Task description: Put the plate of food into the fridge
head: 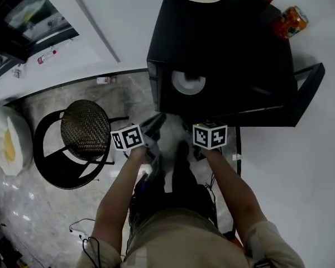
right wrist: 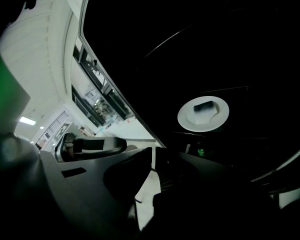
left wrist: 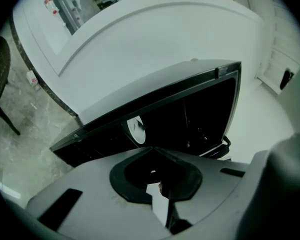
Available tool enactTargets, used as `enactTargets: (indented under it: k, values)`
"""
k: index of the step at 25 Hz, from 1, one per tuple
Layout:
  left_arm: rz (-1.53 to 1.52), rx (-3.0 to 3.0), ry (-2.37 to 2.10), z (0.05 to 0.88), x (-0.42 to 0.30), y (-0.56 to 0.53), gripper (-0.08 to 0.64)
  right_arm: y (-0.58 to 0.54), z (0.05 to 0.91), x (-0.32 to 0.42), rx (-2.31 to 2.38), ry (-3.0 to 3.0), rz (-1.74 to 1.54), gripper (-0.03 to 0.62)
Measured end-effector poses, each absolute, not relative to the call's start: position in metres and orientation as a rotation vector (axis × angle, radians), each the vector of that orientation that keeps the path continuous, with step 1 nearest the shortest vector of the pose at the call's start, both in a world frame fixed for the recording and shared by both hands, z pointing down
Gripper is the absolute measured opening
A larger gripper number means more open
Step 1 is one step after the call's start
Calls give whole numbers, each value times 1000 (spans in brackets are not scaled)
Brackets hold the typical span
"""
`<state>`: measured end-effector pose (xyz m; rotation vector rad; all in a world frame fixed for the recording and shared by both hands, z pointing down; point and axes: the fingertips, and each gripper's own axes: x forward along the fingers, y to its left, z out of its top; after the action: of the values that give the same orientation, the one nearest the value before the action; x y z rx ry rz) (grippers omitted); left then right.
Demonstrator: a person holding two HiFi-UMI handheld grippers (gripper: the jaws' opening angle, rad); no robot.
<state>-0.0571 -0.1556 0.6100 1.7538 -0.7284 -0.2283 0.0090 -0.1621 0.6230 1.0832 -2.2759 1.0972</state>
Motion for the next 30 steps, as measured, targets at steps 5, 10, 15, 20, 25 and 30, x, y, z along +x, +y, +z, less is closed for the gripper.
enactTargets:
  k: [5,10,15,20,25,30]
  values:
    - [-220,1820,-713,591,-62,-152,12,-158,600,4,1105,-2307,1103,35]
    - [-215,1847,-684,575,-62,-144,12,-149,586,6,1125,-2311,1106,35]
    - [-213,1869,-649,559,-61,-134,12,-140,571,-2,1129,-2348,1106,35]
    - [-190,1925,-647,548,-62,-127,12,-129,557,-5,1145,-2373,1078,37]
    - [-190,1968,-664,533,-66,-128,12,-124,542,-1,1194,-2390,1053,37]
    - [-136,2038,-686,522,-72,-123,12,-116,527,3,1236,-2396,1047,35]
